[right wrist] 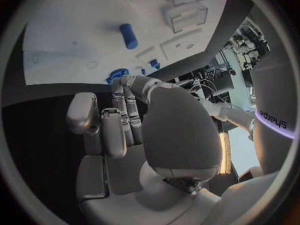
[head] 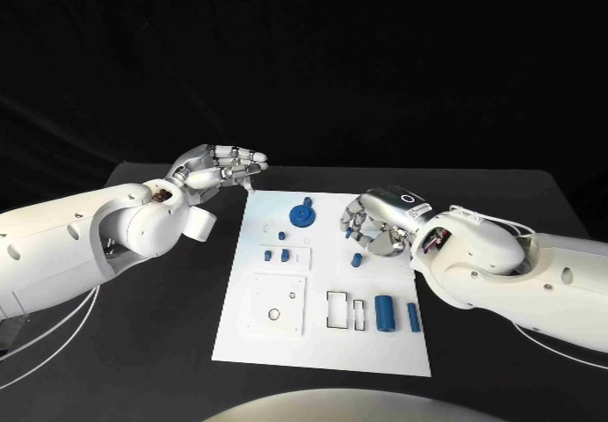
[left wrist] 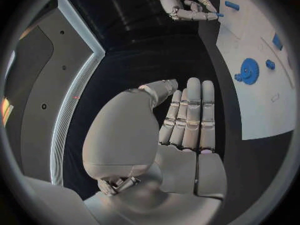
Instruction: Assemble the parts on the task board
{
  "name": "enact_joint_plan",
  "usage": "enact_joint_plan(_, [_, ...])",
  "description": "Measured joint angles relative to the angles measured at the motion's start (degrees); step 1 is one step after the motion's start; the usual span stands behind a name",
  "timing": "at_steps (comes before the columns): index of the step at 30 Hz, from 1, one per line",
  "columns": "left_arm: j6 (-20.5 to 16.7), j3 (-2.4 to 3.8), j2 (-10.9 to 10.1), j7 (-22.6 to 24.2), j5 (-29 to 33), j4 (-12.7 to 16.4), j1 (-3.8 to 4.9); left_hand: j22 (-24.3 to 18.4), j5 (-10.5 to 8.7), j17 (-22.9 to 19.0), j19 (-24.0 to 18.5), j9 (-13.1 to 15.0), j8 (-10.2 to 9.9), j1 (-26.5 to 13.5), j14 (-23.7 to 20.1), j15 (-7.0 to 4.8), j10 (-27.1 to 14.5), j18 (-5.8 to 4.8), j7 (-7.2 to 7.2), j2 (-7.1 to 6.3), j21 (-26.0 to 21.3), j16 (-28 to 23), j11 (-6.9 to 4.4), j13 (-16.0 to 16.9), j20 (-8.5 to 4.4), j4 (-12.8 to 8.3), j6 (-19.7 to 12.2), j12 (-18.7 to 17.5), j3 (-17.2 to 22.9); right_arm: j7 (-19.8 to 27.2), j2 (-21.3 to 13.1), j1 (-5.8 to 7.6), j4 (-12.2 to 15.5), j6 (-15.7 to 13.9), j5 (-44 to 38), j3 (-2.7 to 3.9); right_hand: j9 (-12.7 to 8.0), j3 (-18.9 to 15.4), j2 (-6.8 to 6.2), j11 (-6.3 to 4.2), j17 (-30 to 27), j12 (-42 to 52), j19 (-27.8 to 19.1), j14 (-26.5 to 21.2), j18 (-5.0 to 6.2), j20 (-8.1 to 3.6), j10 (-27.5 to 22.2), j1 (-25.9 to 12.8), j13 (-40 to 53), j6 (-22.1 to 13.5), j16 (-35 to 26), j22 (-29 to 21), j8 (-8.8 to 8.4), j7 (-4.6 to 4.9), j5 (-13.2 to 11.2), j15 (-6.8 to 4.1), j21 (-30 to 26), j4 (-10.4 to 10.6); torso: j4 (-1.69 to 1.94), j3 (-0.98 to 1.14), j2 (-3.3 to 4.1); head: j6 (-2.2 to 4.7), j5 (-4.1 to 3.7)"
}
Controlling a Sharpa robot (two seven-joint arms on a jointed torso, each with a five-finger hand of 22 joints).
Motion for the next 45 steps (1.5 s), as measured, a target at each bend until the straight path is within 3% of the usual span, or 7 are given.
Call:
enact_joint_plan(6, [0.16,0.0,0.39,-0.02,-0.17,-0.16,0.0,0.0,0.0,0.0,0.0,0.0,0.0,0.0,0.0,0.0,-0.21,0.0,0.0,0.0,0.0,-0.21,-0.21,-0.07,0.0,0.0,0.0,0.0,0.0,0.73,3.23,-0.53,1.07,-1.3,0.5,0.0,0.03,0.15,-0.23,0.0,-0.01,-0.07,0.0,0.0,0.0,0.0,0.0,-0.22,-0.04,0.0,0.06,0.0,0.21,0.0,0.27,0.0,0.0,-0.16,0.03,-0.04,0.01,-0.23,0.5])
enact_joint_plan(10, [0.25,-0.01,0.54,-0.05,-0.26,-0.22,0.0,0.0,0.0,0.0,0.0,0.0,0.0,0.0,0.0,0.0,-0.2,0.0,0.0,0.0,0.0,-0.21,-0.21,-0.07,0.0,0.0,0.0,0.0,0.0,1.15,5.27,-1.35,0.57,-1.56,0.69,0.01,0.08,0.15,-0.23,0.0,-0.01,-0.07,0.0,0.0,0.01,0.0,0.0,-0.22,-0.05,0.0,0.22,-0.03,0.21,0.0,0.27,0.0,0.0,-0.17,0.05,-0.09,-0.04,-0.47,1.25])
enact_joint_plan(23, [0.45,-0.03,0.87,-0.31,-0.56,-0.3,0.02,0.01,0.0,-0.05,-0.14,0.0,0.0,0.0,0.0,0.0,-0.4,0.0,0.0,0.0,0.0,-0.21,-0.01,-0.06,0.14,-0.01,0.0,0.0,-0.01,1.81,9.88,-6.18,-1.54,-1.18,0.91,-0.32,0.13,0.14,-0.37,0.0,-0.03,-0.21,0.0,0.0,0.03,0.0,0.0,-0.55,0.0,-0.03,0.22,-0.29,0.19,-0.03,0.27,0.01,0.0,-0.17,0.09,-0.16,-0.02,-1.7,4.45])
enact_joint_plan(31, [0.53,-0.04,1.19,-0.39,-0.69,-0.28,0.01,0.0,0.0,-0.05,-0.13,0.0,0.0,0.0,0.0,0.0,-0.4,0.0,0.0,0.0,0.0,-0.2,-0.01,-0.06,0.13,-0.16,0.0,0.0,-0.17,1.92,11.27,-7.76,-2.32,-0.64,0.84,-0.44,0.12,0.14,-0.21,0.0,-0.08,-0.22,-0.21,0.0,0.07,-0.21,0.01,-0.82,0.0,-0.15,0.22,-0.36,0.07,-0.08,0.27,0.01,-0.21,-0.17,0.05,-0.13,0.0,-2.21,5.07])
enact_joint_plan(45, [0.64,-0.05,1.64,-0.41,-0.84,-0.54,0.02,0.01,0.0,-0.04,-0.12,0.0,0.0,0.0,0.0,0.0,-0.4,0.0,0.0,0.0,0.01,-0.2,-0.01,-0.05,0.13,-0.32,0.0,0.0,0.0,2.04,12.56,-9.26,-3.32,0.62,0.78,-0.66,0.23,0.29,-0.2,0.0,-0.08,-0.05,-0.21,0.0,0.08,-0.2,0.01,-0.8,0.01,-0.27,0.22,-0.45,-0.15,-0.15,0.11,0.01,-0.21,-0.34,0.03,-0.09,0.03,-3.03,5.66])
